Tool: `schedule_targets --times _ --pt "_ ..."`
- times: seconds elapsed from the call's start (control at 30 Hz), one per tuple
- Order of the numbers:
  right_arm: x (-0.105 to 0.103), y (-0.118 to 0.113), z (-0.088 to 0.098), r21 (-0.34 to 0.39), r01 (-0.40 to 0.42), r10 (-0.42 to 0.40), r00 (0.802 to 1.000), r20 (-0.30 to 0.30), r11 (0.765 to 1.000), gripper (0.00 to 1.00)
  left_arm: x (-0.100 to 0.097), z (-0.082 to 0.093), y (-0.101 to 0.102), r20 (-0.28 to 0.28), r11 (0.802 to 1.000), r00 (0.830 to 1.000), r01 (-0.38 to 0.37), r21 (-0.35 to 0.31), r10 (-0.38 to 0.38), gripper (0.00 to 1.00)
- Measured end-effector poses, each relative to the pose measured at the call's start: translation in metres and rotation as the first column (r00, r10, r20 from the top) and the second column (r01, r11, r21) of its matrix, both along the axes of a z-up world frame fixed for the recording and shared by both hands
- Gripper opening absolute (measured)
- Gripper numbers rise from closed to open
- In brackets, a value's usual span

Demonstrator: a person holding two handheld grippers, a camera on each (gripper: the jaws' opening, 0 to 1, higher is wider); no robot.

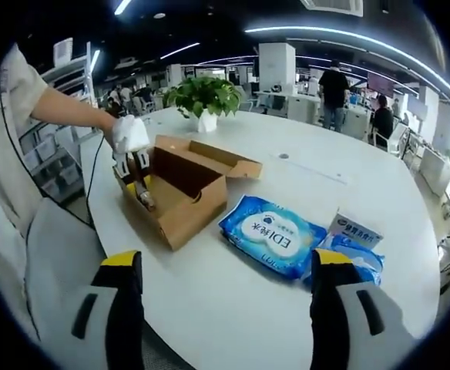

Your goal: Operate the shoe box by opening the lid, removing the specified soft item, and placing it in the target area until the item is outside and the box remains undamaged.

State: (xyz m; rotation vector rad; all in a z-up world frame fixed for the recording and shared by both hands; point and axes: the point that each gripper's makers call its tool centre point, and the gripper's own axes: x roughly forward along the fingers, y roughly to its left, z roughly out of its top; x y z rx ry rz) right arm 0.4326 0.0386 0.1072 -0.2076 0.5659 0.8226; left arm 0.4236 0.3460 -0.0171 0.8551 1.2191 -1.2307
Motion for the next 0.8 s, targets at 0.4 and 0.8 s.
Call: schedule_targets --times 0.4,0.8 --pt "-0.001 0.018 0.014 0.015 -0.069 0.068 0.996 0.052 0.997 0.79 0.001 0.019 -0.007 0.055 0.999 0.998 -0.028 -0.038 0.030 0.17" --pt "-0.007 0.043 0.025 0.023 -0.170 0.166 0.978 0.126 0.985 0.70 0.003 0.049 -0.029 0.136 0.993 0.990 -0.013 -0.114 0.028 0.17"
